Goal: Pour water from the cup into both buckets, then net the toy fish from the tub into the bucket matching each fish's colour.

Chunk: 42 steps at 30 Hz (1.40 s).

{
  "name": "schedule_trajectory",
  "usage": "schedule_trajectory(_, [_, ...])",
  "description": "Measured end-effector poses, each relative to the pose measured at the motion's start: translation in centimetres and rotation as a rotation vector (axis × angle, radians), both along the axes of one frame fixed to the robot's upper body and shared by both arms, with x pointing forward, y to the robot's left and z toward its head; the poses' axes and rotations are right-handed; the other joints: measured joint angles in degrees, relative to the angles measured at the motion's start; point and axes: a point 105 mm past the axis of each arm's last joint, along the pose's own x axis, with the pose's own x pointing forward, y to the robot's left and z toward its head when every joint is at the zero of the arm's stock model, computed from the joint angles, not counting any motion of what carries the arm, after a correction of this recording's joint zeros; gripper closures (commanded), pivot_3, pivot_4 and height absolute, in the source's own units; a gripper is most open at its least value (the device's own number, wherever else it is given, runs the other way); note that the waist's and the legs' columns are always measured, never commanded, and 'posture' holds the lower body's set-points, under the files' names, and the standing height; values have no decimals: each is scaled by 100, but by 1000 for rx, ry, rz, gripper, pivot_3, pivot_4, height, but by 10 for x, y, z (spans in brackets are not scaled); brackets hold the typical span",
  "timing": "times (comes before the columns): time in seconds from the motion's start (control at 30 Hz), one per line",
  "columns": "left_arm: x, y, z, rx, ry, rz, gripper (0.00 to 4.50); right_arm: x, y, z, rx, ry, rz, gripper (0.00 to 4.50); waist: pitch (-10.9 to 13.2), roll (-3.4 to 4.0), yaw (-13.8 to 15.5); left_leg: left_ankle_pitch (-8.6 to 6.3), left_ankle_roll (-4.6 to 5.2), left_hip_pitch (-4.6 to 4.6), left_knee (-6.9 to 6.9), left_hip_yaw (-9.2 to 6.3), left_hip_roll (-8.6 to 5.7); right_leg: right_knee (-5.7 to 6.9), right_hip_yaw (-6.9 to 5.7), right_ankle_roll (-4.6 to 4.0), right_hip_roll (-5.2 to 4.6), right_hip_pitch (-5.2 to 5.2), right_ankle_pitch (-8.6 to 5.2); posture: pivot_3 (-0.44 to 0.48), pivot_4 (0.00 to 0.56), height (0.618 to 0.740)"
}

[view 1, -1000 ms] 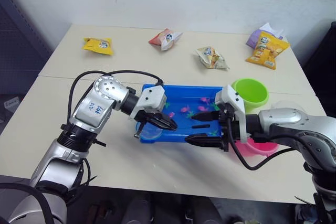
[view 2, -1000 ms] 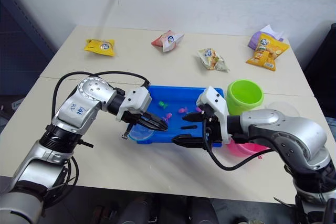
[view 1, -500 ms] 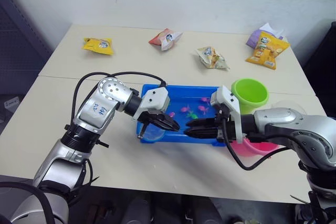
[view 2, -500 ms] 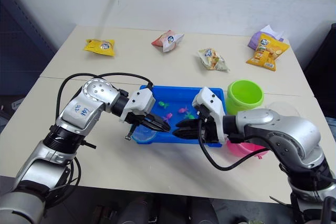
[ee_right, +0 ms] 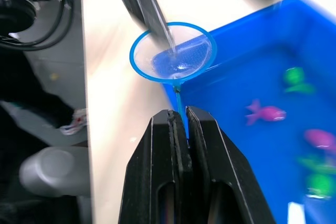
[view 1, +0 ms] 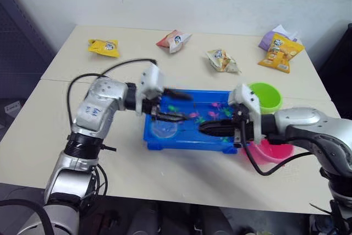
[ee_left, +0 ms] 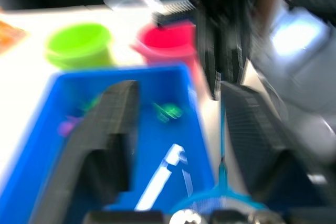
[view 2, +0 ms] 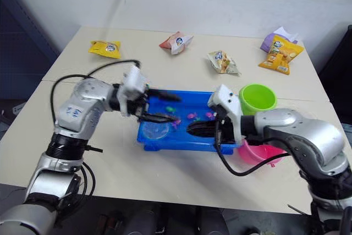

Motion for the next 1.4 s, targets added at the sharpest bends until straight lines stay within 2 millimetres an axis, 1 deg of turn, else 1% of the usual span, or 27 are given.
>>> schedule_trajectory(0.03, [3,7,5,-16,-7,25,8,0,-2,2,6,-16,-1,4500,0,0,-6,0,0,2,0,1,0,2,0,0,1,0,0,0,150,740])
schedule_trajectory(0.1, [8,26,14,-33,-30,92,8,0,-7,3,7,-45,-5,4500,0,0,-10,1,-2,6,-1,3,0,10,2,0,2,0,0,0,150,740])
schedule_trajectory(0.2, [15,58,15,-36,-51,193,8,3,-17,6,-16,-117,-31,4500,0,0,-3,1,-3,6,0,3,-1,10,2,0,0,0,0,0,150,740])
schedule_trajectory(0.27, [14,82,4,-7,-57,256,8,8,-31,11,-62,-202,-86,4500,0,0,-2,0,-4,7,-1,5,-1,8,4,0,0,0,0,0,150,740])
schedule_trajectory(0.3, [13,90,-3,3,-44,282,8,11,-38,13,-85,-250,-112,4500,0,0,4,0,-4,6,-1,5,-1,6,4,0,-1,0,0,0,150,740])
schedule_trajectory(0.37, [11,99,-20,5,-5,308,8,18,-51,17,-134,-351,-153,4500,0,0,15,0,-4,6,1,4,-1,4,3,0,-2,2,0,0,150,740])
schedule_trajectory(0.47, [4,107,-44,6,60,339,8,23,-67,11,-214,-416,-174,4500,0,0,19,-3,-2,5,2,4,-2,1,5,1,-5,3,1,0,150,740])
schedule_trajectory(0.57, [-2,108,-57,13,85,361,8,25,-74,6,-261,-448,-190,4500,0,0,9,-3,-2,6,2,4,-2,1,5,2,-5,3,1,0,150,740])
schedule_trajectory(0.63, [-9,104,-67,-3,94,383,8,31,-85,1,-327,-468,-261,4500,0,0,8,-3,-3,8,1,4,-2,0,7,2,-7,3,1,0,150,740])
schedule_trajectory(0.67, [-10,101,-71,-17,101,393,8,33,-88,-1,-329,-455,-299,4500,0,0,9,-3,-3,9,2,4,-1,-2,8,2,-8,3,1,0,150,740])
schedule_trajectory(0.73, [-10,99,-74,-32,107,410,8,34,-90,-3,-316,-431,-340,4500,0,0,6,0,-8,10,3,4,0,-9,7,1,-7,3,1,0,150,740])
schedule_trajectory(0.8, [-13,96,-71,-47,101,413,8,31,-89,-6,-302,-402,-341,4500,0,0,3,0,-8,15,0,4,0,-8,8,1,-7,4,1,0,150,740])
schedule_trajectory(0.9, [-18,87,-69,-87,103,392,8,24,-81,-7,-59,-174,-401,4500,0,0,-1,0,-9,16,0,4,2,-7,8,1,-7,7,1,0,150,740])
schedule_trajectory(1.03, [-20,86,-72,-87,114,393,8,14,-78,-25,-28,79,-419,4500,0,0,3,-1,-7,16,0,3,1,-10,9,1,-9,7,1,0,150,740])
schedule_trajectory(1.1, [-20,85,-72,-88,114,386,8,14,-76,-27,-18,157,-431,4500,0,0,-7,-1,-6,17,0,5,1,-10,12,0,-9,6,1,0,150,740])
schedule_trajectory(1.17, [-21,81,-72,-93,115,371,8,13,-74,-30,-24,199,-436,4500,0,1,0,-1,-6,16,-2,3,1,-12,10,-1,-9,4,0,0,150,740])
schedule_trajectory(1.33, [-22,73,-73,-82,115,332,8,19,-68,-50,-39,260,-460,4500,0,0,3,-2,-4,14,-5,6,-1,-15,11,-1,-9,4,0,0,150,740])
schedule_trajectory(1.4, [-23,72,-72,-81,109,323,8,19,-65,-55,-38,277,-454,4500,0,0,0,-2,-4,14,-5,6,-1,-14,11,-1,-9,3,0,0,150,740])
